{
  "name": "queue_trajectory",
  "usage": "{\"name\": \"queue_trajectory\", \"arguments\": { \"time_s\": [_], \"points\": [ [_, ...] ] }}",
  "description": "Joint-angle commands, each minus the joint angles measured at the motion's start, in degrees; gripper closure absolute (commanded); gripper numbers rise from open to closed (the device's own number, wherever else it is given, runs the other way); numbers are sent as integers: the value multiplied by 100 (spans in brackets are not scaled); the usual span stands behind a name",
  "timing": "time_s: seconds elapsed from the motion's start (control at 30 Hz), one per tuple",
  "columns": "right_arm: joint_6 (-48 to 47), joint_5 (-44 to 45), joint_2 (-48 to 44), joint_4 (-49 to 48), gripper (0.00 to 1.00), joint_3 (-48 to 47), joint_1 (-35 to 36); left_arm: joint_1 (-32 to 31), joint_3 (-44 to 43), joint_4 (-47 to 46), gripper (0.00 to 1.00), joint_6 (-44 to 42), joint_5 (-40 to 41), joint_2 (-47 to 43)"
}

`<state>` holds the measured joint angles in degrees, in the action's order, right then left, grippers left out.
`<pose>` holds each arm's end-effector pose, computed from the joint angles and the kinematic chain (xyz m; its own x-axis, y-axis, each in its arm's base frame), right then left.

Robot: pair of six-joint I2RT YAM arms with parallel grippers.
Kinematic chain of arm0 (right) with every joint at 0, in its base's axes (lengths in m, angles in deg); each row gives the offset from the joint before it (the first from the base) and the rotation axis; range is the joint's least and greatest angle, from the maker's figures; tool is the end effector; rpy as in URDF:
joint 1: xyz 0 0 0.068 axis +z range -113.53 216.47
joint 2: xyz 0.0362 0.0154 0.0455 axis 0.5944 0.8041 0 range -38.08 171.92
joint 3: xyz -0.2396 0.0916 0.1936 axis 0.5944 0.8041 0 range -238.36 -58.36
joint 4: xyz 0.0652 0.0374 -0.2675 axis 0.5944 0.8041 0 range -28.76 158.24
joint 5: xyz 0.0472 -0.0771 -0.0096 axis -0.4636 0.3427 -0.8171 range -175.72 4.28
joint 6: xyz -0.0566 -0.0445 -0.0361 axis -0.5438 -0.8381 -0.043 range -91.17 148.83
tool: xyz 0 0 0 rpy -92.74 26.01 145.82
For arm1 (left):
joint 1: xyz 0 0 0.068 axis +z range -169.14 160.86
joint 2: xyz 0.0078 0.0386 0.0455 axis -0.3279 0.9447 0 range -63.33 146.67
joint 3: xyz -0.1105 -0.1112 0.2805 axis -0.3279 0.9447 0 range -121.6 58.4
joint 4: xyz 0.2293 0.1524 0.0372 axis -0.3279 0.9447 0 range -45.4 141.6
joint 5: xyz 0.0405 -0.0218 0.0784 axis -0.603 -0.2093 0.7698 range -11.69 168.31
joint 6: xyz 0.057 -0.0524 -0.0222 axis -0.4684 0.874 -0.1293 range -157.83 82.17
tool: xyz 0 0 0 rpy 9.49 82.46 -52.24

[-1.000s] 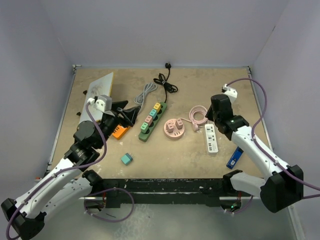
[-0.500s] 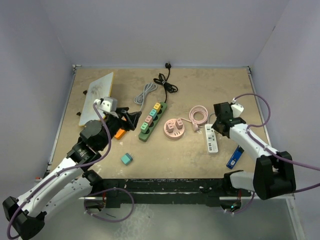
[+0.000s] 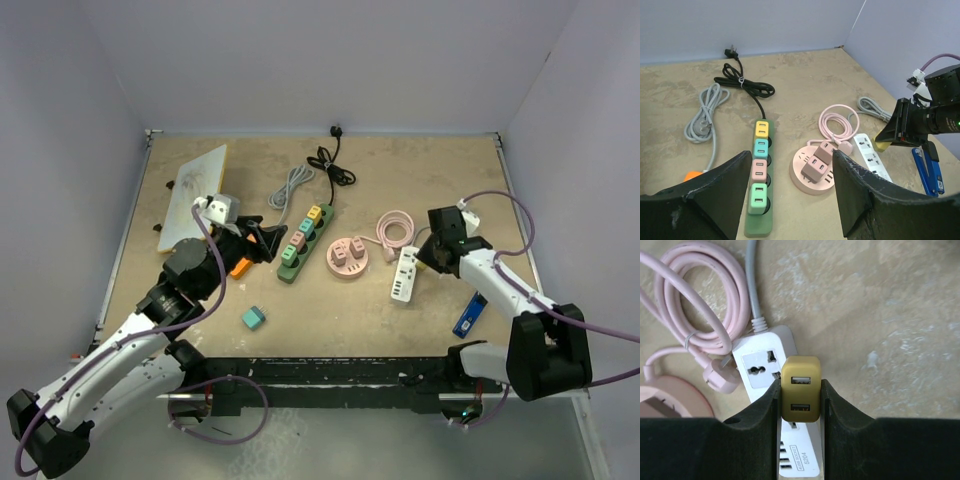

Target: Insert the plug

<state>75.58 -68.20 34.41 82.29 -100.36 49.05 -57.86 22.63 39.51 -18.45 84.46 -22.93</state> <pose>0.2674 0.0383 0.2215 -0.5419 0.5907 -0.5979 0.5396 0.7899 0.2913 0.1534 -0.1135 0.3567 -0.1727 -0.2843 -0.9431 0.5099 0.7933 -0.3325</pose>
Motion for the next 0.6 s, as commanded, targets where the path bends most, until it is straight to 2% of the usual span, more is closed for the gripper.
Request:
{"name": "queue_trajectory", "arguments": {
  "time_s": [0.0,0.07,0.13,0.27,0.57],
  "points": [
    [-37,-1113,-156,-386,100,48,8,-13,-8,-316,37,-47,-146,60],
    [-38,-1112,-176,-419,100,-2,8,-13,-17,-295,37,-56,-154,85],
    [-129,-564,-182,-303,100,-127,8,-13,-26,-281,37,-56,-158,102],
    [-227,-117,-249,86,100,-447,17,-13,-20,-278,38,-57,-157,121],
    [-843,-574,-53,-143,100,-861,34,-13,-10,-288,38,-57,-81,127]
  ]
}}
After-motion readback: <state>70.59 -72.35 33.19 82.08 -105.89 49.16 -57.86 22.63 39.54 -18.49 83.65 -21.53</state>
